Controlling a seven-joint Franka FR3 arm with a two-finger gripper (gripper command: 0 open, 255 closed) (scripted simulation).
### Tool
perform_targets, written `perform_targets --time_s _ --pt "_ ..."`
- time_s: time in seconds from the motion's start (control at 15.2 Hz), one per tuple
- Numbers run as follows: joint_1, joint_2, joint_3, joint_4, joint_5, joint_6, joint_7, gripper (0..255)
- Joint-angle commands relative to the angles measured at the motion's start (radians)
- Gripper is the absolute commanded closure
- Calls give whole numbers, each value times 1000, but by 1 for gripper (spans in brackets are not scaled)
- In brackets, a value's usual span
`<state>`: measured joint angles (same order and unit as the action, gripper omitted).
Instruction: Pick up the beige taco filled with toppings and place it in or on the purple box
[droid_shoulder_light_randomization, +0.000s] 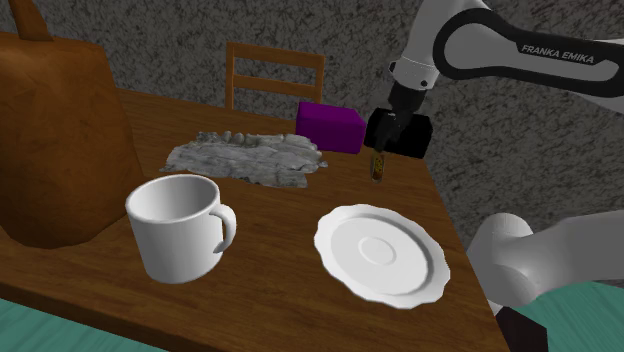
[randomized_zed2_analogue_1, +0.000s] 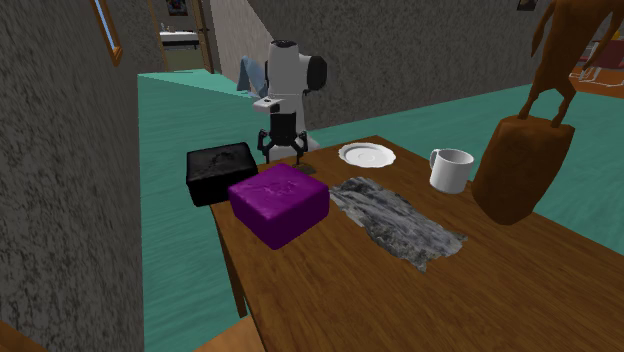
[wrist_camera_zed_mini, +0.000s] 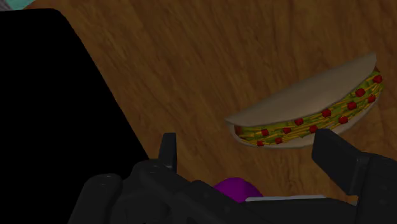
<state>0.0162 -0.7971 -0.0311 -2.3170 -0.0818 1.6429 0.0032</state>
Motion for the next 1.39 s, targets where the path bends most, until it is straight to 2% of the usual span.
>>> perform_targets --time_s 0.0,0.13,0.33,0.4,0.92,1.32 --pt "0 0 0 0 0 0 0 0" --pt "-116 -42 146 -10 50 -30 376 0" --pt "-304 -39 370 53 140 -102 939 0" --pt "-348 -31 416 76 160 -120 1050 0" --pt "-342 -58 420 -44 169 -27 1044 0" --pt "-343 -58 420 -44 169 -27 1044 0"
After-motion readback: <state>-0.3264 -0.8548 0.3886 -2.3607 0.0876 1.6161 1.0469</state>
